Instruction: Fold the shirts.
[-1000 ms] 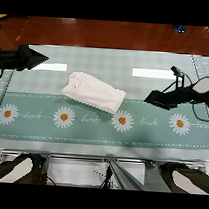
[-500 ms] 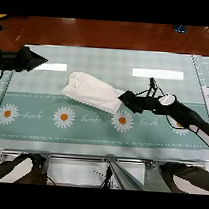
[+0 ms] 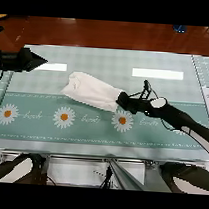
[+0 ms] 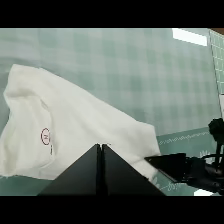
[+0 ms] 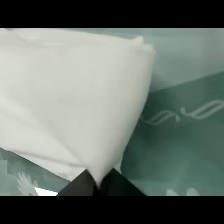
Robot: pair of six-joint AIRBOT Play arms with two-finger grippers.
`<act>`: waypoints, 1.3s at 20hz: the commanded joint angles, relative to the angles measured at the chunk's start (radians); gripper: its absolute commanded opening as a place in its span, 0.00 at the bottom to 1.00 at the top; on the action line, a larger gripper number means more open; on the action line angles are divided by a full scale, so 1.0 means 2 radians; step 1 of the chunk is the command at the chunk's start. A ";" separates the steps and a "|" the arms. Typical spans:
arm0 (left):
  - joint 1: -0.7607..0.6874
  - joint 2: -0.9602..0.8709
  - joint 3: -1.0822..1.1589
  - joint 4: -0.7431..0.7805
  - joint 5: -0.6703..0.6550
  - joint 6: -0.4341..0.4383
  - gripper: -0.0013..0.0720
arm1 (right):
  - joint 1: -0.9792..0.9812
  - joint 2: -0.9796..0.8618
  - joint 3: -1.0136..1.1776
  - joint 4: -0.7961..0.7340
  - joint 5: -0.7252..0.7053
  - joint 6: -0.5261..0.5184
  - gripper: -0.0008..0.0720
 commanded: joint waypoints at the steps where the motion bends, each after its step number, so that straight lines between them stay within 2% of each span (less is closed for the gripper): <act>1: 0.000 0.000 0.000 0.001 0.002 0.000 0.05 | -0.062 0.069 0.000 -0.024 0.050 -0.037 0.05; 8: 0.000 -0.016 0.000 0.001 0.004 0.000 0.05 | -0.366 0.256 0.002 -0.158 0.275 0.019 0.05; 12: 0.000 -0.022 0.000 0.001 0.004 0.007 0.05 | -0.533 0.290 0.067 -0.288 0.405 0.019 0.05; 15: 0.000 -0.027 0.000 0.001 0.006 0.013 0.05 | -0.624 0.290 0.135 -0.402 0.456 0.019 0.05; 20: 0.000 -0.031 0.000 0.001 0.006 0.013 0.05 | -0.700 0.288 0.171 -0.517 0.503 0.031 0.05; 26: 0.001 -0.033 0.000 0.001 0.007 0.027 0.05 | -0.702 0.270 0.171 -0.689 0.580 0.035 0.05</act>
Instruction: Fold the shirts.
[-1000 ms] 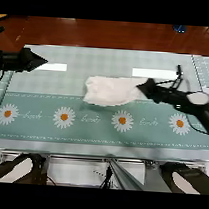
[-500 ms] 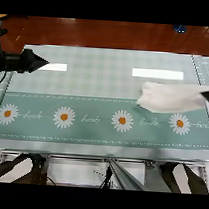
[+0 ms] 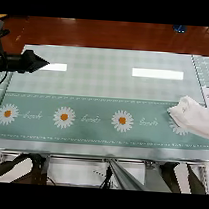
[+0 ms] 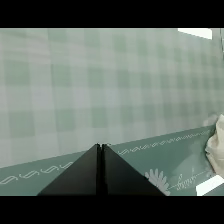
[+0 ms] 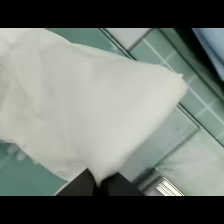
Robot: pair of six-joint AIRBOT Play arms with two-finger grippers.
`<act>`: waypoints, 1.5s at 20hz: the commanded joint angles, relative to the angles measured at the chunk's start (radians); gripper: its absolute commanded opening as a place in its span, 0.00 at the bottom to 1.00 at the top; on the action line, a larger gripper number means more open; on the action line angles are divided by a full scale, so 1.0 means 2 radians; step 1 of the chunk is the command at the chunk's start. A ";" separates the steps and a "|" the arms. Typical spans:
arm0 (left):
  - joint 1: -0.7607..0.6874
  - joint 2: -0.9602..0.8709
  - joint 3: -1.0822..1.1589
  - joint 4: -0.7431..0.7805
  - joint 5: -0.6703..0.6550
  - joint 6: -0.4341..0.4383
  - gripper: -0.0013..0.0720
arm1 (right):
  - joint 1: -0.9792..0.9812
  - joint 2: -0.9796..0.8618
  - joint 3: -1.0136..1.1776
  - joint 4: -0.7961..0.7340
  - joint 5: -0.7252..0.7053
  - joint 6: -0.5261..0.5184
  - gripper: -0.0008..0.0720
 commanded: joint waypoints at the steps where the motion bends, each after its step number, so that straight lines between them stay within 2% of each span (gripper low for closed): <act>1: 0.001 -0.002 0.000 0.000 0.000 0.005 0.05 | -0.010 -0.005 0.003 -0.127 0.047 0.013 0.05; 3: 0.001 -0.004 0.000 0.000 0.000 0.014 0.05 | -0.031 -0.005 0.003 -0.162 0.062 0.021 0.05; 8: 0.001 -0.006 0.000 0.000 0.013 0.017 0.05 | -0.114 0.002 0.003 -0.174 0.121 0.020 0.05; 11: 0.001 -0.006 0.000 0.000 0.027 0.017 0.05 | -0.145 0.022 0.003 -0.188 0.125 0.005 0.05; 13: 0.001 -0.006 0.000 0.000 0.040 0.018 0.05 | -0.159 0.027 0.003 -0.187 0.132 -0.024 0.06; 15: 0.001 -0.006 0.000 0.000 0.052 0.017 0.05 | -0.165 0.027 0.003 -0.191 0.135 -0.053 0.27; 17: 0.001 -0.006 0.000 0.000 0.067 0.017 0.05 | -0.165 0.027 0.003 -0.203 0.135 -0.055 0.56; 19: 0.001 -0.006 0.000 0.000 0.078 0.017 0.05 | -0.165 0.027 0.003 -0.212 0.131 -0.054 0.69; 20: 0.001 -0.006 0.000 0.000 0.079 0.017 0.05 | -0.165 0.027 0.003 -0.209 0.120 -0.053 0.74; 21: 0.001 -0.006 0.000 0.000 0.079 0.017 0.05 | -0.165 0.027 0.003 -0.199 0.107 -0.052 0.74; 24: 0.001 -0.006 0.000 0.000 0.079 0.017 0.05 | -0.163 0.027 0.003 -0.071 0.032 -0.069 0.73; 25: 0.000 -0.006 0.000 0.000 0.079 0.017 0.08 | -0.150 0.026 0.003 -0.030 0.010 -0.074 0.73; 26: 0.000 -0.006 0.000 0.000 0.079 0.017 0.16 | -0.128 0.023 0.003 -0.003 -0.007 -0.079 0.73; 28: -0.004 -0.006 0.000 -0.001 0.080 0.017 0.47 | -0.050 0.011 0.003 0.024 -0.040 -0.076 0.73; 29: -0.010 -0.006 0.000 -0.001 0.078 0.027 0.55 | -0.004 0.000 0.003 0.031 -0.052 -0.068 0.73; 30: -0.021 -0.006 0.002 0.000 0.075 0.048 0.55 | 0.047 -0.017 0.003 0.039 -0.066 -0.055 0.73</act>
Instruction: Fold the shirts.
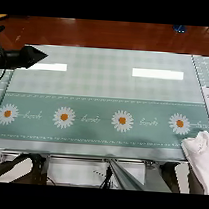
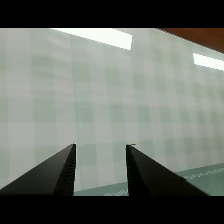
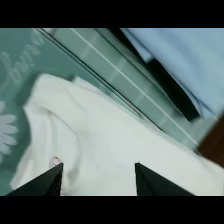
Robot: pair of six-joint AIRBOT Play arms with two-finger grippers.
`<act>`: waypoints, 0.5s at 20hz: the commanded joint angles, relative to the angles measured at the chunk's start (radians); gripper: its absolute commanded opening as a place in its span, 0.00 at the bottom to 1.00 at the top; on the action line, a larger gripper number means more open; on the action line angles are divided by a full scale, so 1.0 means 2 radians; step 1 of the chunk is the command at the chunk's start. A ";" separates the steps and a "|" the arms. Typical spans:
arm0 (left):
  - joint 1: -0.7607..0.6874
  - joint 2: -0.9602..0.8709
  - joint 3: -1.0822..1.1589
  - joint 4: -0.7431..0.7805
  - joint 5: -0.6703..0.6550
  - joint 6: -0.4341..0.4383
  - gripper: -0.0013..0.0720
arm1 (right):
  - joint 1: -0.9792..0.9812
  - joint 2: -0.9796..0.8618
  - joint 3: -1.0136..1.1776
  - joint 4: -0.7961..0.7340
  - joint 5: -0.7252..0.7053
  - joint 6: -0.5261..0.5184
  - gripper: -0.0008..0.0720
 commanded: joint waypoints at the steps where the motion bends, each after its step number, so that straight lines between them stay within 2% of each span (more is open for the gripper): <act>1: -0.025 0.000 0.007 0.005 -0.006 0.032 0.55 | 0.147 -0.041 0.000 0.070 -0.065 0.024 0.73; 2: -0.041 0.000 0.018 0.028 -0.011 0.030 0.55 | 0.193 -0.059 0.000 0.087 -0.074 0.029 0.73; 5: -0.107 0.000 0.066 0.189 -0.061 -0.083 0.55 | 0.331 -0.105 0.001 0.131 -0.113 0.032 0.77; 6: -0.132 0.000 0.078 0.242 -0.082 -0.115 0.65 | 0.372 -0.114 0.004 0.130 -0.125 0.032 0.84; 7: -0.160 0.000 0.087 0.293 -0.102 -0.145 0.79 | 0.405 -0.120 0.008 0.122 -0.133 0.032 0.84; 8: -0.186 0.000 0.091 0.335 -0.114 -0.161 0.87 | 0.434 -0.126 0.016 0.112 -0.135 0.032 0.84; 9: -0.214 0.000 0.092 0.379 -0.122 -0.180 0.92 | 0.455 -0.130 0.024 0.101 -0.135 0.032 0.84; 10: -0.238 -0.001 0.092 0.420 -0.130 -0.202 0.93 | 0.472 -0.131 0.030 0.091 -0.135 0.032 0.84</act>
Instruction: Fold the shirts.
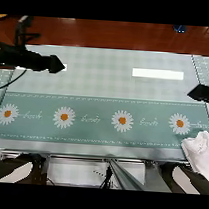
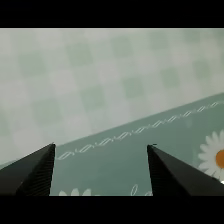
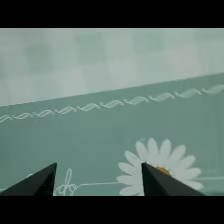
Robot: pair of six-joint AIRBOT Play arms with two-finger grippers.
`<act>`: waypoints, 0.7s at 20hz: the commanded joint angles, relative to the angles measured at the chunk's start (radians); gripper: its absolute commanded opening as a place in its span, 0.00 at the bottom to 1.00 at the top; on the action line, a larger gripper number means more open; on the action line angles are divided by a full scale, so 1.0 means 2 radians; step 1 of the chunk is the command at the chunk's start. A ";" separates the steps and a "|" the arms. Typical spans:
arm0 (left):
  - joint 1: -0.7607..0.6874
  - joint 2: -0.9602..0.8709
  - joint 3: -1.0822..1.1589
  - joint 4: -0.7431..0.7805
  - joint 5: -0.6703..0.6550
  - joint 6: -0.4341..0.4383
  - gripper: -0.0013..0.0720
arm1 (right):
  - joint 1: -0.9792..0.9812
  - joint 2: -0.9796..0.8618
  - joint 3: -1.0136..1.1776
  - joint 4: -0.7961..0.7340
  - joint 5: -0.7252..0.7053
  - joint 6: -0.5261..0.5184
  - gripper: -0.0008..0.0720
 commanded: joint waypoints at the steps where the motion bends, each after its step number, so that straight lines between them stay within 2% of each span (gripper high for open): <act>1: -0.091 0.000 0.014 0.192 -0.050 -0.100 0.95 | 0.091 -0.016 0.019 -0.022 -0.019 0.002 0.84; 2: -0.107 0.000 0.014 0.212 -0.057 -0.121 1.00 | 0.097 -0.016 0.021 -0.027 -0.018 0.002 0.84; 3: -0.117 0.000 0.014 0.217 -0.065 -0.128 1.00 | 0.097 -0.016 0.021 -0.025 -0.014 0.002 0.84; 14: -0.123 0.000 0.014 0.216 -0.072 -0.133 1.00 | 0.097 -0.016 0.021 -0.024 0.009 0.002 0.83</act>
